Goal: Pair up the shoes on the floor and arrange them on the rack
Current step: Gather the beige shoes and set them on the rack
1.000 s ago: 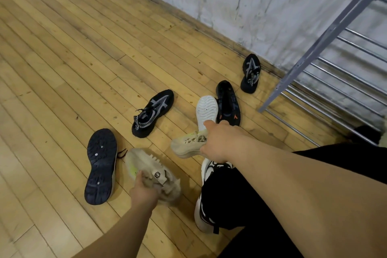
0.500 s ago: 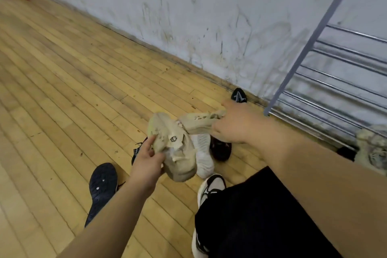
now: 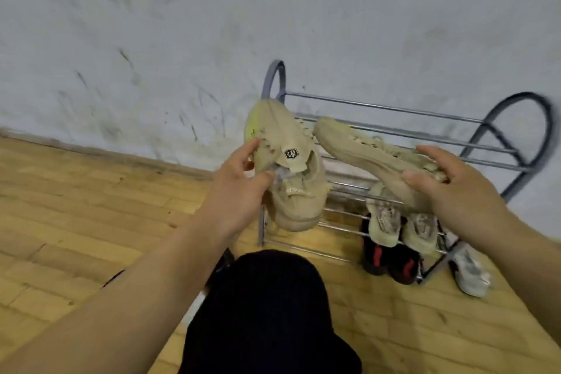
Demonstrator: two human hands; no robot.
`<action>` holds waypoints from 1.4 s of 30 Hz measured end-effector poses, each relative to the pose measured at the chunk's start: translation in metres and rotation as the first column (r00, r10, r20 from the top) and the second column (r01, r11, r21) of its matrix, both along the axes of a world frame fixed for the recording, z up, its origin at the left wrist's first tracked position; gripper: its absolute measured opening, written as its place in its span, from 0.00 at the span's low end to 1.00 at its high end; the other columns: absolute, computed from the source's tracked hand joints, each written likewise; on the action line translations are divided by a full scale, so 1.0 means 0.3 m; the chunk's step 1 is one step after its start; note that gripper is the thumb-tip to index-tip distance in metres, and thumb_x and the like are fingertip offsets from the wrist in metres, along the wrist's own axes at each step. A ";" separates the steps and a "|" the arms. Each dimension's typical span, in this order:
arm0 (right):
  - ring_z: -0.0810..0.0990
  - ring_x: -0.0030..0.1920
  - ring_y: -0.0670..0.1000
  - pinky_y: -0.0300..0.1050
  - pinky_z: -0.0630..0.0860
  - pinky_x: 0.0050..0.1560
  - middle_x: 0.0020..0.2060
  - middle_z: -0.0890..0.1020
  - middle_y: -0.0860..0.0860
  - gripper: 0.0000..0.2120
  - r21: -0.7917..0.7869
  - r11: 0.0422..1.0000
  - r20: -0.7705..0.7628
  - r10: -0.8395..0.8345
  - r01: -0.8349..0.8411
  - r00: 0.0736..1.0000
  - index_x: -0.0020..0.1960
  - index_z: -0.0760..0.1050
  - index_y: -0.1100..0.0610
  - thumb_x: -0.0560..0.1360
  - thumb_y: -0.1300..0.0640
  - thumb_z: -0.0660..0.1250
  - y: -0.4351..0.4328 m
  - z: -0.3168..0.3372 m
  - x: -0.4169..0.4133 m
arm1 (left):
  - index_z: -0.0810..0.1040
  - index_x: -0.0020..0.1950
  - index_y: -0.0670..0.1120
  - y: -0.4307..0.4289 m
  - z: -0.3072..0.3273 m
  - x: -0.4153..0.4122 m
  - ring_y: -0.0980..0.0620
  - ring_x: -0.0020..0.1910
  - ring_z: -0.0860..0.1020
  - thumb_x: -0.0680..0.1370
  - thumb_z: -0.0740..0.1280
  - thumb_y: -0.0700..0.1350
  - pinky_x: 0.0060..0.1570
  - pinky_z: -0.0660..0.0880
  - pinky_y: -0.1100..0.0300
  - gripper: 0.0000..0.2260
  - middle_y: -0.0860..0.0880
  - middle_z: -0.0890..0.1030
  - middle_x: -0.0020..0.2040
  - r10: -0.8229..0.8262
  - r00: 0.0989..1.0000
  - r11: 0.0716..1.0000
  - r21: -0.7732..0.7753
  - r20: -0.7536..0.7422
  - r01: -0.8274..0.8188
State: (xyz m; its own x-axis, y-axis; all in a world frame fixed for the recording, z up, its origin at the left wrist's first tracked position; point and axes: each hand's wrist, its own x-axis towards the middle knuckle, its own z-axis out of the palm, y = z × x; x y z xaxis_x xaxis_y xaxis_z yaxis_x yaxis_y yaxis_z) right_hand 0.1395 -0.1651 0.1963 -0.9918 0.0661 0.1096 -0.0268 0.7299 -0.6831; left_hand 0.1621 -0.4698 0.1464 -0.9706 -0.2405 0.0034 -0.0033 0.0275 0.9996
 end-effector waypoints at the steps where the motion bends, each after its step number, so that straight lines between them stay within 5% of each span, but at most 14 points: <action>1: 0.74 0.57 0.50 0.47 0.70 0.50 0.63 0.73 0.43 0.24 -0.050 0.998 -0.029 -0.046 0.044 0.999 0.75 0.69 0.38 0.79 0.41 0.67 0.046 -0.006 -0.009 | 0.69 0.77 0.63 0.058 0.027 -0.053 0.48 0.61 0.82 0.78 0.71 0.43 0.58 0.82 0.47 0.30 0.52 0.80 0.66 -0.022 1.000 1.000 -0.003 -0.016 0.022; 4: 0.77 0.57 0.50 0.49 0.74 0.55 0.61 0.76 0.43 0.24 -0.179 0.968 -0.115 -0.196 0.174 0.974 0.74 0.70 0.40 0.79 0.40 0.67 0.170 -0.016 -0.055 | 0.69 0.78 0.60 0.239 0.106 -0.211 0.48 0.55 0.84 0.81 0.68 0.37 0.49 0.83 0.50 0.29 0.50 0.83 0.60 -0.099 0.995 0.995 0.029 -0.025 0.100; 7: 0.75 0.60 0.48 0.48 0.73 0.61 0.64 0.74 0.42 0.27 -0.347 0.902 -0.125 -0.317 0.258 0.940 0.76 0.67 0.42 0.79 0.39 0.67 0.247 -0.024 -0.128 | 0.72 0.75 0.57 0.398 0.152 -0.365 0.46 0.54 0.85 0.81 0.67 0.36 0.54 0.83 0.45 0.25 0.47 0.84 0.56 -0.095 0.994 0.993 0.067 -0.044 0.098; 12: 0.76 0.58 0.51 0.47 0.73 0.54 0.67 0.74 0.47 0.31 -0.394 0.866 -0.015 -0.340 0.307 0.940 0.78 0.64 0.43 0.77 0.40 0.67 0.281 -0.121 -0.243 | 0.76 0.70 0.55 0.575 0.081 -0.529 0.45 0.49 0.83 0.80 0.72 0.44 0.50 0.82 0.49 0.18 0.44 0.85 0.53 -0.042 0.999 0.996 0.082 -0.009 0.043; 16: 0.75 0.68 0.56 0.46 0.72 0.58 0.74 0.69 0.53 0.33 -0.354 0.885 0.025 -0.316 0.304 0.948 0.80 0.62 0.43 0.77 0.45 0.68 0.277 -0.163 -0.319 | 0.72 0.76 0.55 0.614 -0.008 -0.542 0.49 0.57 0.83 0.80 0.72 0.46 0.60 0.81 0.47 0.25 0.47 0.83 0.62 -0.078 0.996 0.996 0.036 0.051 0.076; 20: 0.73 0.69 0.55 0.45 0.70 0.59 0.75 0.68 0.53 0.31 -0.355 0.891 0.029 -0.290 0.282 0.956 0.79 0.63 0.42 0.77 0.44 0.68 0.273 -0.171 -0.344 | 0.70 0.78 0.53 0.614 0.003 -0.548 0.47 0.60 0.83 0.78 0.74 0.44 0.64 0.79 0.43 0.29 0.48 0.81 0.64 -0.132 0.989 0.976 0.184 0.059 0.119; 25: 0.75 0.69 0.51 0.55 0.74 0.69 0.74 0.72 0.47 0.34 -0.504 0.829 0.047 -0.254 0.243 0.966 0.79 0.64 0.42 0.75 0.45 0.72 0.281 -0.164 -0.338 | 0.66 0.80 0.56 0.620 -0.003 -0.525 0.50 0.60 0.82 0.75 0.77 0.42 0.62 0.80 0.45 0.37 0.51 0.77 0.70 -0.249 0.967 0.962 0.129 0.061 0.240; 28: 0.79 0.66 0.52 0.57 0.79 0.63 0.73 0.73 0.47 0.40 -0.595 0.769 0.116 -0.204 0.232 0.972 0.77 0.65 0.37 0.68 0.41 0.75 0.294 -0.165 -0.333 | 0.66 0.79 0.62 0.622 0.005 -0.508 0.47 0.62 0.81 0.65 0.80 0.48 0.61 0.81 0.44 0.45 0.50 0.74 0.71 -0.244 0.968 0.966 0.101 0.065 0.237; 31: 0.83 0.58 0.51 0.49 0.82 0.49 0.68 0.76 0.48 0.31 -0.735 0.645 0.168 -0.124 0.208 0.978 0.78 0.65 0.41 0.78 0.51 0.72 0.305 -0.149 -0.326 | 0.66 0.78 0.65 0.615 0.007 -0.501 0.46 0.61 0.81 0.62 0.80 0.52 0.57 0.83 0.44 0.47 0.49 0.74 0.70 -0.228 0.971 0.971 0.095 0.074 0.220; 35: 0.82 0.57 0.56 0.53 0.79 0.53 0.63 0.80 0.50 0.24 -0.771 0.600 0.221 -0.066 0.216 0.973 0.74 0.70 0.39 0.81 0.55 0.66 0.342 -0.137 -0.318 | 0.63 0.80 0.61 0.610 -0.002 -0.487 0.46 0.58 0.81 0.77 0.74 0.41 0.50 0.83 0.48 0.36 0.48 0.76 0.68 -0.302 0.946 0.948 0.146 0.122 0.284; 42: 0.81 0.50 0.57 0.52 0.77 0.50 0.59 0.83 0.57 0.18 -0.790 0.573 0.281 0.021 0.219 0.959 0.67 0.78 0.42 0.83 0.59 0.62 0.428 -0.128 -0.291 | 0.67 0.78 0.60 0.607 0.012 -0.482 0.45 0.55 0.82 0.80 0.70 0.38 0.46 0.81 0.49 0.31 0.49 0.79 0.63 -0.334 0.928 0.922 0.262 0.167 0.285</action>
